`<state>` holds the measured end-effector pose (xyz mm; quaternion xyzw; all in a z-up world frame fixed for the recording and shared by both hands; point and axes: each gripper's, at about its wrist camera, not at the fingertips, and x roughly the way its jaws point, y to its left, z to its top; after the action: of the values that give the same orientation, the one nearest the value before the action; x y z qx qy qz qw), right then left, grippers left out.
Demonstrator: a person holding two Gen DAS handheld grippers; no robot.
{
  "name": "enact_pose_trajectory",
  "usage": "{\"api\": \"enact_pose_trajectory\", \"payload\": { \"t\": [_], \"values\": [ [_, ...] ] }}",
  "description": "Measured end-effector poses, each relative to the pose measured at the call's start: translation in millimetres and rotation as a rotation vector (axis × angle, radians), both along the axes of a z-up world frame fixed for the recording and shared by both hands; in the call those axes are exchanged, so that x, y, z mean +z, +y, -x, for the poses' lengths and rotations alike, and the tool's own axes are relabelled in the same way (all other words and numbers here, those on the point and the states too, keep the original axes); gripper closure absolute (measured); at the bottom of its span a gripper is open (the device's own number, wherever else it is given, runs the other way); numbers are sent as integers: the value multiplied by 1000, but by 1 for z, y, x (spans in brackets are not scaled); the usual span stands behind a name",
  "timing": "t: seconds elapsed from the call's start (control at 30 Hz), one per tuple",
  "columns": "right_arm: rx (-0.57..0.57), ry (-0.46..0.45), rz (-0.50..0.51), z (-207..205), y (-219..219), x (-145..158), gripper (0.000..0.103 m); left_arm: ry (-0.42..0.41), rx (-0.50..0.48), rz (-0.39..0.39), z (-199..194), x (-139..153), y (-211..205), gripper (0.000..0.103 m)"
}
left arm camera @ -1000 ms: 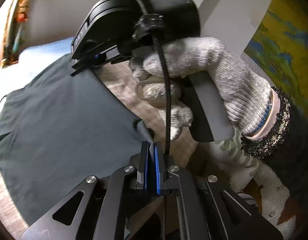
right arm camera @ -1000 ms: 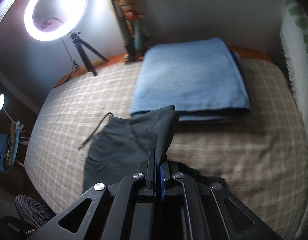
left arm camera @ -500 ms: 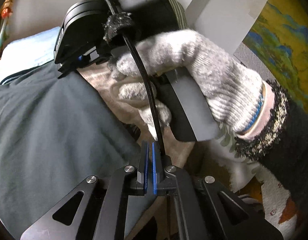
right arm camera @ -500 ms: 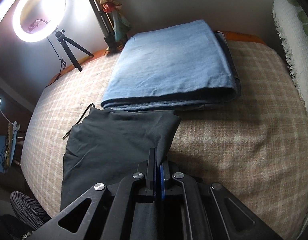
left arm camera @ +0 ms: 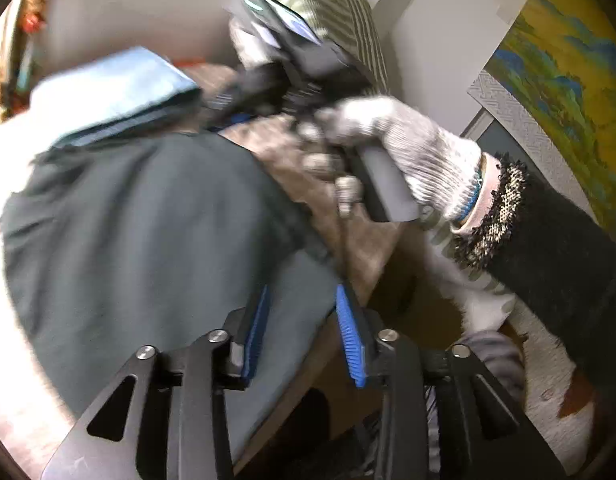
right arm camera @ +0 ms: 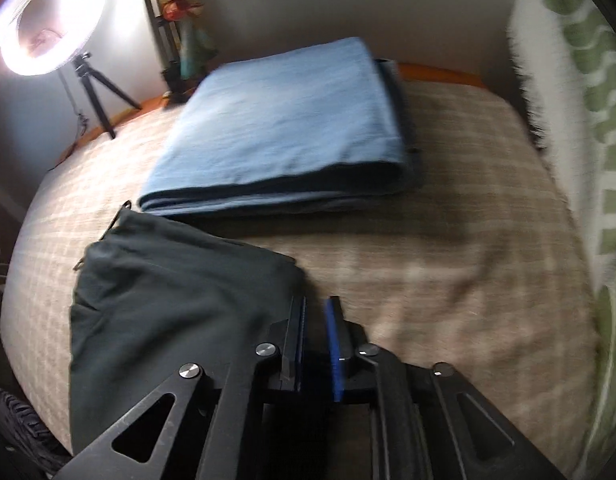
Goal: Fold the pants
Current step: 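Lift the pants with both tools and fold them over onto themselves, then open both tools and release the folded pants beside the blue towel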
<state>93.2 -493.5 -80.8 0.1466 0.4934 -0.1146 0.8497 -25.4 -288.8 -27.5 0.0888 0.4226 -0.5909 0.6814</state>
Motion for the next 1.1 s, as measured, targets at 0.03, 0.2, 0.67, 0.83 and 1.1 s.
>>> {"api": "enact_pose_trajectory", "payload": {
  "t": [0.03,0.2,0.67,0.83,1.1],
  "values": [
    [-14,-28,-12,9,-2,7,80,-10,15,5,-5,4,10,57],
    [25,-127,7,45,27,37,72,-69,125,-8,-32,12,62,56],
    [117,-100,-29,56,90,2,71,66,375,-51,-115,-43,99,56],
    [86,-121,-68,66,75,-6,75,141,425,-56,-137,-60,105,56],
    [-5,-212,-101,86,44,8,20,189,428,-49,-141,-66,94,56]
  ]
}}
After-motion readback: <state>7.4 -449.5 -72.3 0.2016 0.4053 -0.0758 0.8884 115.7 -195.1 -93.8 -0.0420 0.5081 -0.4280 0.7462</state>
